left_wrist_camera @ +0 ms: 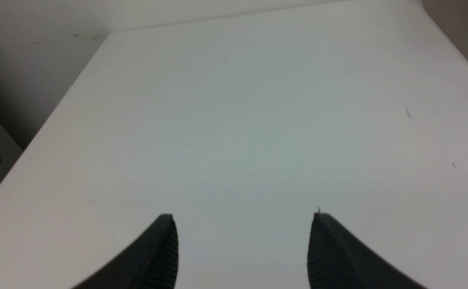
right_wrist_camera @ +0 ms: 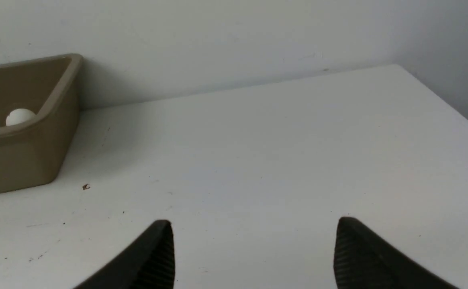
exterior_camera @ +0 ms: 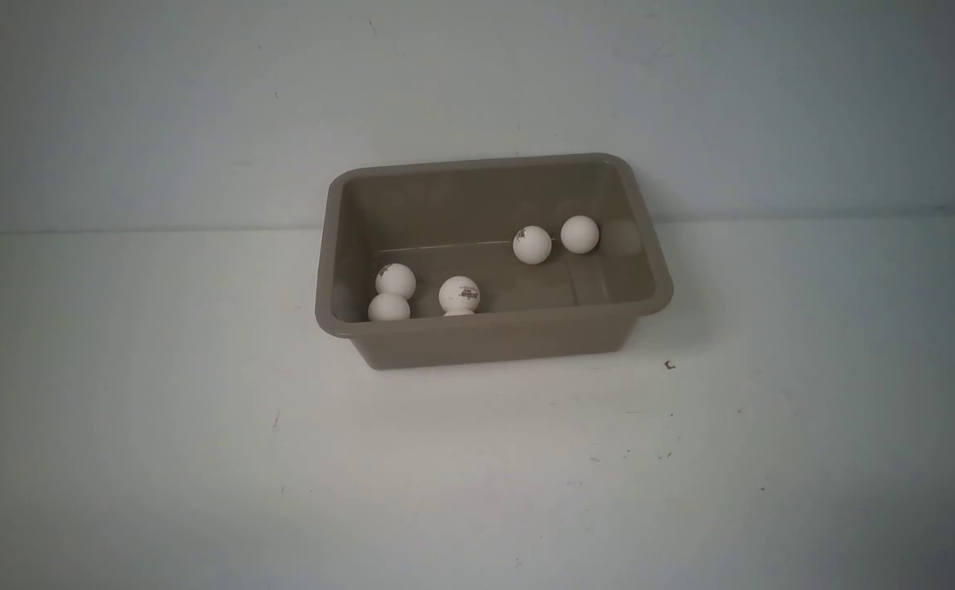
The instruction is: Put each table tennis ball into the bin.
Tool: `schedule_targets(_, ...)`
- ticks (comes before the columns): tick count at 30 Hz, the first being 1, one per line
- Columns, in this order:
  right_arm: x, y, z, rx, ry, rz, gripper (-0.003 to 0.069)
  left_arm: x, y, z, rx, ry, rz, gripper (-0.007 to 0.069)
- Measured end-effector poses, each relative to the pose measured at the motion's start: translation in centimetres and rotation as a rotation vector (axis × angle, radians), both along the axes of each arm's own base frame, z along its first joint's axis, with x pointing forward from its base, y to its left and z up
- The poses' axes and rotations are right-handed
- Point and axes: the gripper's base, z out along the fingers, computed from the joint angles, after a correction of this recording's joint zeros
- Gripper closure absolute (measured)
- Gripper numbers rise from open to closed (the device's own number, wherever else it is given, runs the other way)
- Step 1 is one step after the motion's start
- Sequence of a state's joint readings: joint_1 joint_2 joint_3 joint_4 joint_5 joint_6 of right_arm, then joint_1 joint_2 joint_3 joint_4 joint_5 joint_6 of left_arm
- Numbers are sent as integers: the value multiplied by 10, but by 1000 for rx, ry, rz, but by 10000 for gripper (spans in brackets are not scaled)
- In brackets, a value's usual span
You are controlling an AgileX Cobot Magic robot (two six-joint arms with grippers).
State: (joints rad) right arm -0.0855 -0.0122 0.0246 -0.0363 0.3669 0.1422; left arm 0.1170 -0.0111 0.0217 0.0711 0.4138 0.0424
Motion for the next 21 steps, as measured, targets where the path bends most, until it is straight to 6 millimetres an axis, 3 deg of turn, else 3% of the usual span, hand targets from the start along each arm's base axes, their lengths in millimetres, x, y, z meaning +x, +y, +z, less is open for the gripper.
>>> schedule_targets(5,0,0,0,-94,12,19,177,0,0,0,0,0,0,228)
schedule_targets(21,0,0,0,-79,10,16,177,0,0,0,0,0,0,228)
